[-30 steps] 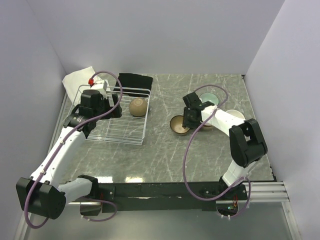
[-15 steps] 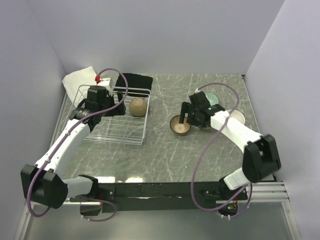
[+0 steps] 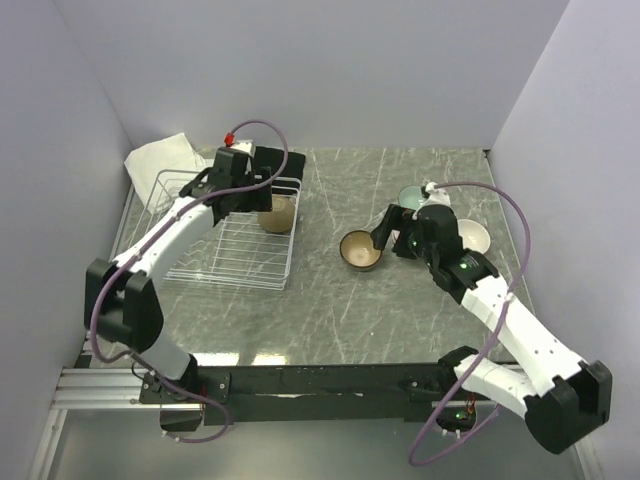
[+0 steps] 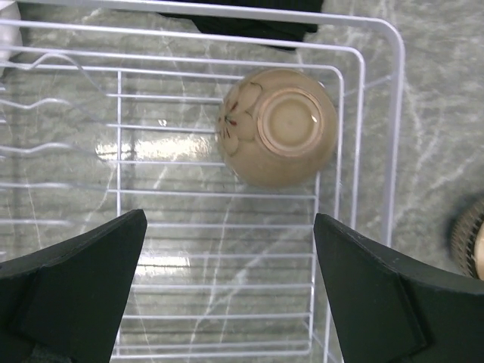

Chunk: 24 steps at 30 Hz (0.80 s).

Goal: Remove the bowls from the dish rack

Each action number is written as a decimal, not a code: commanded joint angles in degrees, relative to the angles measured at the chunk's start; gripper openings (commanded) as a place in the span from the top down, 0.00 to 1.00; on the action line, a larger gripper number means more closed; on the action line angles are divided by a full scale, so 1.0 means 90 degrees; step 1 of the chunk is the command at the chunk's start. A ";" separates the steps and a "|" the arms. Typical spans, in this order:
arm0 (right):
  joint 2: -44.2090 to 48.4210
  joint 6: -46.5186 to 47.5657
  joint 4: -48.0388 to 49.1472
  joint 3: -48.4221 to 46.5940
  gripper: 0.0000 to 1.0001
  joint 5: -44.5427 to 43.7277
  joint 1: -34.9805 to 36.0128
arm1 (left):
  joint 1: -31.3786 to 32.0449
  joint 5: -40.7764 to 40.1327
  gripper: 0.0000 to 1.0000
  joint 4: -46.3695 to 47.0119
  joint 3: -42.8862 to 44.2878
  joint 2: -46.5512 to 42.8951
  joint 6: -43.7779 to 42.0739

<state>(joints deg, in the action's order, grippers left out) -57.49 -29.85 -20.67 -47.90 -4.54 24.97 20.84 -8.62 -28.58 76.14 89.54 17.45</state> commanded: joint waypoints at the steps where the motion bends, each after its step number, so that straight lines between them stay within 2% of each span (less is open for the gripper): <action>1: 0.0587 0.0142 0.0460 0.0195 0.00 -0.0306 0.0008 | 0.0057 -0.0594 0.01 0.0031 0.0544 0.0451 -0.0201; 8: 0.0861 0.0181 0.0314 0.0351 0.00 -0.0346 -0.0001 | 0.0048 -0.0868 0.01 0.0089 0.1100 0.1475 -0.0279; 15: 0.0832 0.0240 0.0294 0.0381 0.00 -0.0316 -0.0001 | 0.0057 -0.1063 0.01 0.0246 0.1335 0.2033 -0.0211; 24: 0.0568 0.0338 0.0333 0.0293 0.00 -0.0180 0.0008 | -0.0001 -0.1766 0.01 0.0255 0.0701 0.1966 -0.0338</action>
<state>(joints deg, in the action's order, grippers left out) -51.46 -27.99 -19.49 -44.53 -6.35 24.97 21.26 -19.35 -26.46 85.12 108.49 15.73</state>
